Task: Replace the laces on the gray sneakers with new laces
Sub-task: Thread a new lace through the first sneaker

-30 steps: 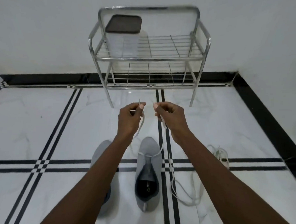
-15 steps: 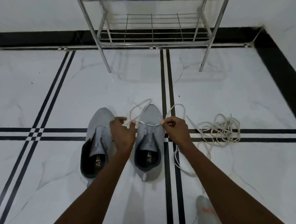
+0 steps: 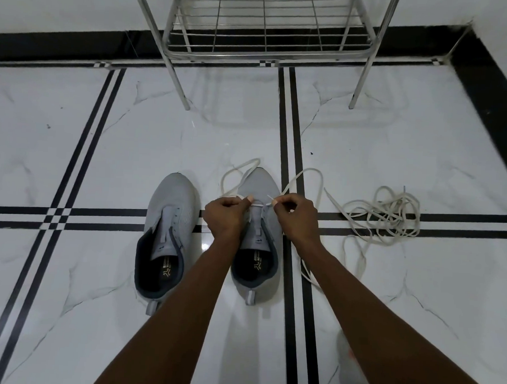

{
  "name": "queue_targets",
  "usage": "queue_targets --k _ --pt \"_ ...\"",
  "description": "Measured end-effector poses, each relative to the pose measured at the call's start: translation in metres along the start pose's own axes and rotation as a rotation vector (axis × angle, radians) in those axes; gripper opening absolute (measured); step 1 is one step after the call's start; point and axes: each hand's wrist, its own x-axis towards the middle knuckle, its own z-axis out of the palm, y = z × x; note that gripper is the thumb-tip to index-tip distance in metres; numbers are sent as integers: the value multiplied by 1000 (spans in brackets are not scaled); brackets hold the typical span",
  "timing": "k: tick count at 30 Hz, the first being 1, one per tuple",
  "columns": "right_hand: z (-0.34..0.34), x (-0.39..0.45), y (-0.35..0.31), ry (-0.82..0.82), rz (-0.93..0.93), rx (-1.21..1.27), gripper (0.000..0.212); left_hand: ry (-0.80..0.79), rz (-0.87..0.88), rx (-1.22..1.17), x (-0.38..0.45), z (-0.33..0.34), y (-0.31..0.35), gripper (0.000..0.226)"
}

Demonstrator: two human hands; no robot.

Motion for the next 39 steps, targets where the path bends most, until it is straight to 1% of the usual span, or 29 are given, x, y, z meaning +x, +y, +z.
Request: queue_targets --k 3,5,9,13,16,18,20,23,24,25,27,28,30,32,34,37,38,39 --pt "0 0 1 11 15 24 7 -57 20 -7 2 0 -1 22" --pt "0 1 1 16 27 37 7 -68 69 33 0 -1 -3 25" --pt "3 -1 2 20 50 41 9 -65 140 130 0 1 -6 33" --pt "2 0 2 14 52 54 10 -35 165 179 1 2 -7 29" --pt "1 1 3 19 59 72 9 -25 167 158 2 1 -13 28" --pt "0 2 3 21 62 71 8 -29 161 143 1 -1 -13 25" --pt "-1 4 3 24 86 86 6 -42 129 69 1 -3 -14 28" --pt "-2 7 2 50 118 116 7 -11 -17 -73 3 -8 -16 36" --pt "-3 8 1 59 117 111 8 9 -42 -84 3 -11 -17 33" --pt "-4 9 0 66 113 102 9 32 -29 -67 3 -15 -18 26" --pt "-4 10 -1 62 93 88 10 95 114 70 6 -26 -21 8" --pt "-5 10 -1 57 84 82 10 102 207 166 8 -30 -22 8" --pt "-4 11 -3 30 65 75 10 49 372 347 18 -37 -25 20" --pt "-2 12 -5 0 52 70 11 -16 425 455 27 -39 -25 29" --pt "-1 14 -7 -15 46 63 11 -39 420 474 32 -39 -22 28" --pt "0 15 -9 -22 48 67 11 23 376 367 27 -33 -18 9" --pt "0 15 -8 -20 54 69 11 36 315 300 23 -30 -17 13" --pt "0 16 -8 -18 60 69 11 23 225 216 19 -26 -15 27"
